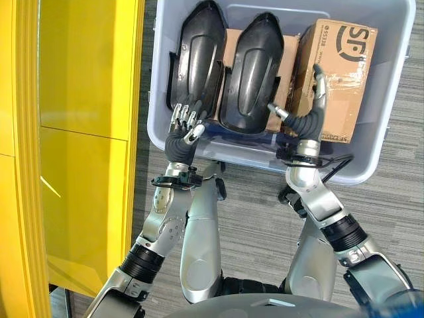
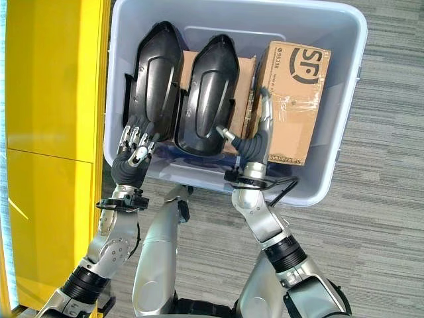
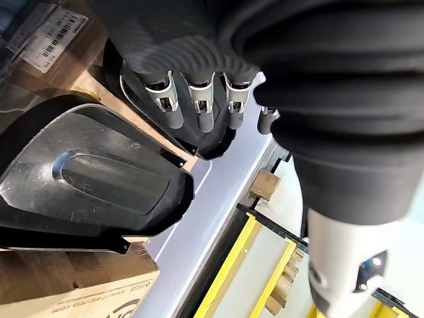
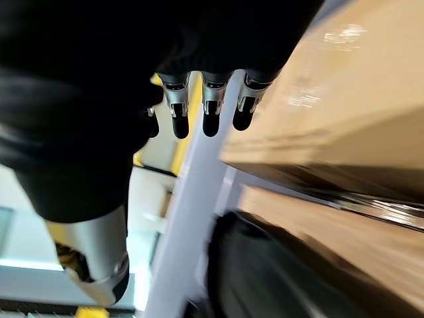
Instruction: Move parts from the plastic box to the shelf.
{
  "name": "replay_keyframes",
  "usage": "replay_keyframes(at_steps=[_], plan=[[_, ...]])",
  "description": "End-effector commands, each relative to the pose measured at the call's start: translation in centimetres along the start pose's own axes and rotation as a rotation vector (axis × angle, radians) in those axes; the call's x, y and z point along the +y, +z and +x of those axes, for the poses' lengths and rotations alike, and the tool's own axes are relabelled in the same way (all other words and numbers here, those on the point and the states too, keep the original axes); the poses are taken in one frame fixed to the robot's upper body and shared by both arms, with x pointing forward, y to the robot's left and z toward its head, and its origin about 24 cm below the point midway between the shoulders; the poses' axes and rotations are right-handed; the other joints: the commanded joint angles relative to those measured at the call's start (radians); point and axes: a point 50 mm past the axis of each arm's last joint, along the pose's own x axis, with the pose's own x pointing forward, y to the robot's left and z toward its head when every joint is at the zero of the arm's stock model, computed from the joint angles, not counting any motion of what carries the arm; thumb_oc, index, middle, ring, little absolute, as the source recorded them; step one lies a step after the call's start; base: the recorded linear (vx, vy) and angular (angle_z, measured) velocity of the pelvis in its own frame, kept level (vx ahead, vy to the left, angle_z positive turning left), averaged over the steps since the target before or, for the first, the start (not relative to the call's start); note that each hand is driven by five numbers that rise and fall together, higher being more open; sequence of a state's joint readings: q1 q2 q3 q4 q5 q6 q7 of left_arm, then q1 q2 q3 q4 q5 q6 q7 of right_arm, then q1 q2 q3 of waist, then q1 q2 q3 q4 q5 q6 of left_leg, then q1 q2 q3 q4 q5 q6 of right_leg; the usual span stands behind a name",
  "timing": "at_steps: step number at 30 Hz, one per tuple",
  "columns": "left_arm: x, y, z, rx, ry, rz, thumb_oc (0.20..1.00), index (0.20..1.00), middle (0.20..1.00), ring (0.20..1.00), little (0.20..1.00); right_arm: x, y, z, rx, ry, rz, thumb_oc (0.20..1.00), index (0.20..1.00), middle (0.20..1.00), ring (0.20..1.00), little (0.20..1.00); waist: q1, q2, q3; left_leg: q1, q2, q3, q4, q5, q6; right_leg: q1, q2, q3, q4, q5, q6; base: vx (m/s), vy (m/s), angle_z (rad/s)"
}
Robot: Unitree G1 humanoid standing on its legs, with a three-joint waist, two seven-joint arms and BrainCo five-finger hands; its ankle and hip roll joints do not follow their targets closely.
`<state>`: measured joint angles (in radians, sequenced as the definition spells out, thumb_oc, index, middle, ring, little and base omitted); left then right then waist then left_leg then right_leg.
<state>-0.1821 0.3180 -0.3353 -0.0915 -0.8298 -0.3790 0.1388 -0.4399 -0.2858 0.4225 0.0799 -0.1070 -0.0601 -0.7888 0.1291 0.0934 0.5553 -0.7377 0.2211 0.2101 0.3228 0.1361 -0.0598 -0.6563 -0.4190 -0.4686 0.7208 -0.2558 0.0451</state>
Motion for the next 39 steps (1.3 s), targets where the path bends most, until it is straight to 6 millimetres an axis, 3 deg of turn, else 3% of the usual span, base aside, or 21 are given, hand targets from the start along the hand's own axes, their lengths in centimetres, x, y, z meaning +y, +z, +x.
replay_keyframes(at_steps=[1,9,21,30,39], plan=[[-1.4,1.7,0.2,-0.110,-0.066,0.023,1.000,1.000,1.000,1.000,1.000,-0.1,2.5,1.7,-0.139,-0.015,0.066,1.000,1.000,1.000,1.000,1.000,0.044,0.026,-0.035,0.046,-0.020,0.108,-0.034,-0.086,-0.004,-0.038,0.039,0.043,0.071,0.005,0.083,0.00,0.000,0.00],[-1.5,1.8,0.4,-0.099,-0.073,0.024,1.000,1.000,1.000,1.000,1.000,0.6,1.7,2.2,-0.059,0.001,0.067,1.000,1.000,1.000,1.000,1.000,0.063,0.030,-0.035,0.039,-0.030,0.094,-0.033,-0.083,-0.001,-0.037,0.029,0.028,0.072,0.010,0.081,0.00,0.000,0.00],[-1.7,1.5,0.6,-0.078,-0.088,0.040,1.000,1.000,1.000,1.000,1.000,1.2,1.6,2.7,-0.069,-0.015,0.010,1.000,1.000,1.000,1.000,1.000,0.082,0.032,-0.035,0.026,-0.037,0.083,-0.037,-0.076,-0.001,-0.036,0.023,0.012,0.069,0.020,0.081,0.00,0.001,0.02],[-1.4,1.2,0.8,-0.070,-0.074,0.035,1.000,1.000,1.000,1.000,1.000,1.0,-1.7,2.6,0.125,-0.050,-0.024,1.000,1.000,1.000,1.000,1.000,0.089,0.033,-0.035,0.014,-0.035,0.078,-0.028,-0.079,-0.002,-0.040,0.023,0.006,0.077,0.013,0.077,0.00,0.000,0.00],[-1.3,0.8,1.0,-0.037,-0.073,0.055,1.000,1.000,1.000,1.000,1.000,1.7,-3.0,2.2,0.206,-0.003,0.001,1.000,1.000,1.000,1.000,1.000,0.096,0.036,-0.035,0.000,-0.037,0.074,-0.021,-0.077,-0.003,-0.052,0.023,-0.001,0.099,0.003,0.073,0.01,0.000,0.03]])
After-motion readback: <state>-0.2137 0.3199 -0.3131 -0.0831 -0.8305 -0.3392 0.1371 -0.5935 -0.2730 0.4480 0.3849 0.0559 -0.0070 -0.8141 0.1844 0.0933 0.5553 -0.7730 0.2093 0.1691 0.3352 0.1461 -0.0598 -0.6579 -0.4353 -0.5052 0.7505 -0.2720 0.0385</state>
